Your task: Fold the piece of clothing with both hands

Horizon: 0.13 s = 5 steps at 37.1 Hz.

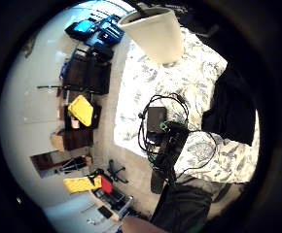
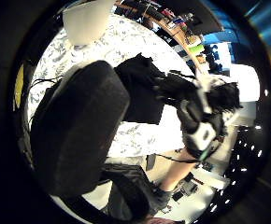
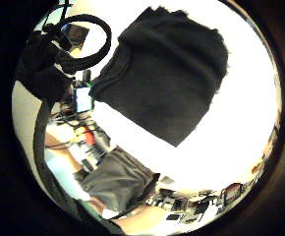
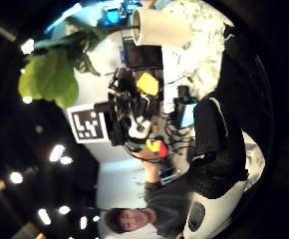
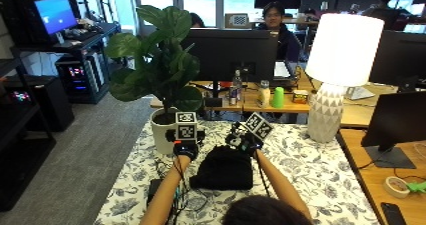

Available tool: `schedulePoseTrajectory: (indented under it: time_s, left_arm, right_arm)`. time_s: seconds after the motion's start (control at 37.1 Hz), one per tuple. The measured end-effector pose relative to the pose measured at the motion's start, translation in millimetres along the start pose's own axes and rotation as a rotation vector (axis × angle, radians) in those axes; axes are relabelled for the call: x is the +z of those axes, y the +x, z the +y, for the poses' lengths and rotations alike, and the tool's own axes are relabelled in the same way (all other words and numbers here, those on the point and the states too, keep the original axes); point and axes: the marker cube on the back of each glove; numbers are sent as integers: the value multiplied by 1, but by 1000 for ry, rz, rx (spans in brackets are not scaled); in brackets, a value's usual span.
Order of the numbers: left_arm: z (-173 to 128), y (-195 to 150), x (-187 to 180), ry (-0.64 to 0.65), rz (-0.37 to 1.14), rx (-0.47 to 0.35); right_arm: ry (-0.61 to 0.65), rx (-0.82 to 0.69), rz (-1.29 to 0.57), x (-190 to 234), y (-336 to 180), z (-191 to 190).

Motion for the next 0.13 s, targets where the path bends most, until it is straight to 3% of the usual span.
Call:
schedulePoseTrajectory:
  time_s: [0.08,0.13]
  left_arm:
    - [7,6,-10,25,-69,-3]
    - [3,11,-10,40,-95,7]
  right_arm:
    - [83,-136,95,-38,-1,14]
    - [40,-285,44,-57,4,21]
